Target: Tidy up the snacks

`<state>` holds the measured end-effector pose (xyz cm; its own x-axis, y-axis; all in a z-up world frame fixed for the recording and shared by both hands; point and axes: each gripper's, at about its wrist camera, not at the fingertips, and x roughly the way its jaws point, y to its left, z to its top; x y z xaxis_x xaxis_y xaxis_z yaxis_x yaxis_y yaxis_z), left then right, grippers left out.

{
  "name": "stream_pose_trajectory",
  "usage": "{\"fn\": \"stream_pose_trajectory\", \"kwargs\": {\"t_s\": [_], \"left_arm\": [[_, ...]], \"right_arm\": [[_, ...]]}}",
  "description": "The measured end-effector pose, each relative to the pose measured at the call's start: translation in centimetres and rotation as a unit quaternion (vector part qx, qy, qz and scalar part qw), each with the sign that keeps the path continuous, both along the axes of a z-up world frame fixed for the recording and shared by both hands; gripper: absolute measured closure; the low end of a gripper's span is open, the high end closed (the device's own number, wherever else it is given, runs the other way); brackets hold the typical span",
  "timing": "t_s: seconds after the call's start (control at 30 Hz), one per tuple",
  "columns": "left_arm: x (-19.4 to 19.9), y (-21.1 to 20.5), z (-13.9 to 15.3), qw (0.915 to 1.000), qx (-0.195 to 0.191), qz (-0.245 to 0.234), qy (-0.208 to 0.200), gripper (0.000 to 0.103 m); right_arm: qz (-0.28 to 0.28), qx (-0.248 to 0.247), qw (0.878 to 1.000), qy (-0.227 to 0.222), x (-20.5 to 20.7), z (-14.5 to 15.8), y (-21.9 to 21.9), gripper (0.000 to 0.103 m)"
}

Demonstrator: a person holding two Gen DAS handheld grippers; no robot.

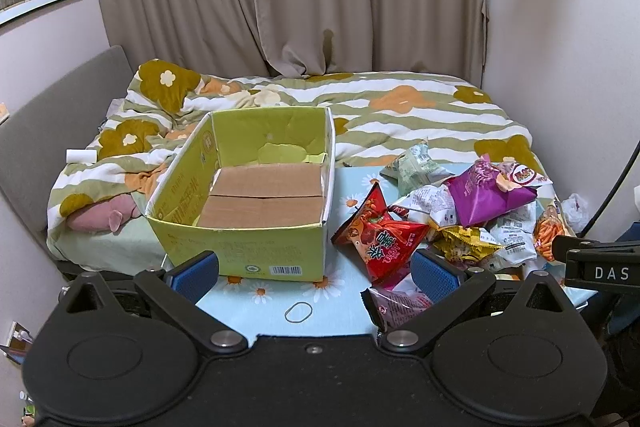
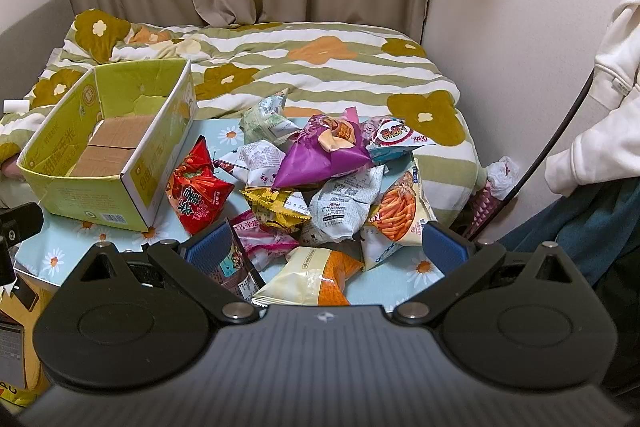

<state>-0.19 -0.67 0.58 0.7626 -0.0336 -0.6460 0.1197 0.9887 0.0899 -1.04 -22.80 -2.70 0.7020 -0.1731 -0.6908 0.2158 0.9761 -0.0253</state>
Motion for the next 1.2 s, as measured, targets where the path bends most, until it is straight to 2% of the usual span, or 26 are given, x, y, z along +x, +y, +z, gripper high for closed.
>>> {"fn": "stream_pose_trajectory", "kwargs": {"t_s": [0.4, 0.63, 0.73, 0.93, 1.2], "left_arm": [[0.0, -0.1, -0.1, 1.0000, -0.002, -0.002, 0.002, 0.000], [1.3, -1.2, -1.1, 0.9988, -0.023, -0.020, 0.039, 0.000], [2.0, -2.5, -2.5, 0.9979, -0.014, -0.025, 0.059, 0.000], [3.6, -4.7, -7.3, 0.9929, -0.023, -0.036, 0.111, 0.000], [6.9, -6.8, -12.7, 0.9831, -0.047, -0.062, 0.166, 0.000]], "right_arm": [[0.005, 0.000, 1.000, 0.002, -0.1, 0.2, 0.0, 0.000], [0.019, 0.013, 0.999, 0.022, 0.5, -0.2, -1.3, 0.000], [0.027, 0.032, 0.999, 0.032, 1.1, -1.5, -2.2, 0.000], [0.034, 0.070, 0.995, 0.060, 3.0, -5.5, -4.4, 0.000], [0.004, 0.139, 0.985, 0.104, 5.7, -10.7, -6.8, 0.000]]}}
